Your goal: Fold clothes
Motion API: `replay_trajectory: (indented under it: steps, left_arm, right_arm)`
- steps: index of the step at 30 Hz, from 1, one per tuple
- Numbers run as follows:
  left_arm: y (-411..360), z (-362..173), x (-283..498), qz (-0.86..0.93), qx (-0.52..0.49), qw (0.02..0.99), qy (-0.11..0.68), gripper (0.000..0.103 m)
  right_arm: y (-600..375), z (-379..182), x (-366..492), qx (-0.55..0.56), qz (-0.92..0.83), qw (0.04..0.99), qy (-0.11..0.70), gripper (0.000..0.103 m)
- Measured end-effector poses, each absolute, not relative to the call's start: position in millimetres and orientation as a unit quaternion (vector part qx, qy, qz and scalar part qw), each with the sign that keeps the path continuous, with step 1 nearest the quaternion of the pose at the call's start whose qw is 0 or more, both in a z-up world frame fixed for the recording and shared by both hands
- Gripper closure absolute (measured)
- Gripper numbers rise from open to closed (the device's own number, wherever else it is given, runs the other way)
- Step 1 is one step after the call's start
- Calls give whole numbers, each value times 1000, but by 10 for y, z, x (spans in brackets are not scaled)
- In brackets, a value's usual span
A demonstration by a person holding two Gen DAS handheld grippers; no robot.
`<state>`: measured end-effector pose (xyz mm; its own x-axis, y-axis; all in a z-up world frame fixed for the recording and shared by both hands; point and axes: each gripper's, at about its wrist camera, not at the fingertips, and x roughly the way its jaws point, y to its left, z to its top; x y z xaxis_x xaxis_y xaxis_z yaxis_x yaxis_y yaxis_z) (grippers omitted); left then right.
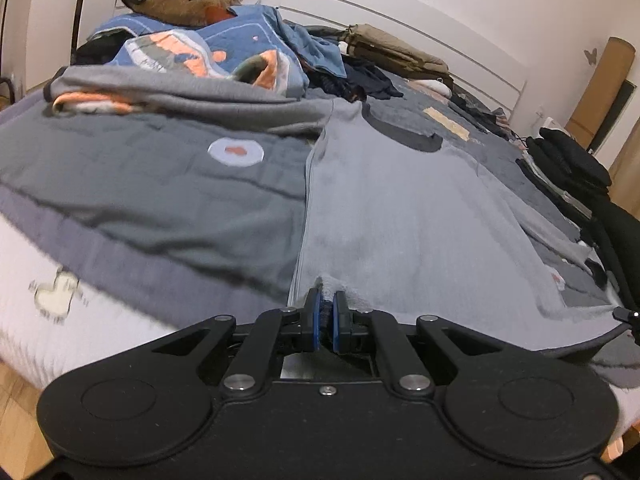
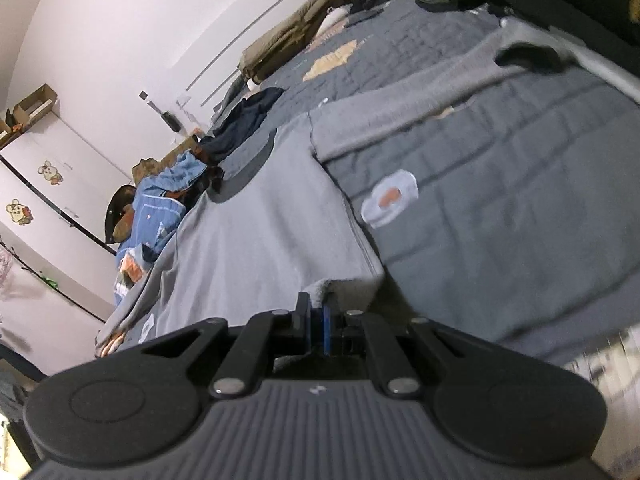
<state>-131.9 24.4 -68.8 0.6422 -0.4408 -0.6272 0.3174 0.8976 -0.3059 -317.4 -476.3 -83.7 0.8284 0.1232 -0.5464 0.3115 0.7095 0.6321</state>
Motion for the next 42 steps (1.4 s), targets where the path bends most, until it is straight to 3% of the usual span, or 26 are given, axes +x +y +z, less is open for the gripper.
replay_trajectory:
  steps: [27,42]
  left_arm:
    - [-283,-616,379,-207,-40,911,354,97]
    - [-445,-873,770,-224,-27,906,359,96]
  right_arm:
    - [-5070,-856,-1371,345,-97,889,285,98]
    - [-5030,-1081,-871,314,-120,895,293,96]
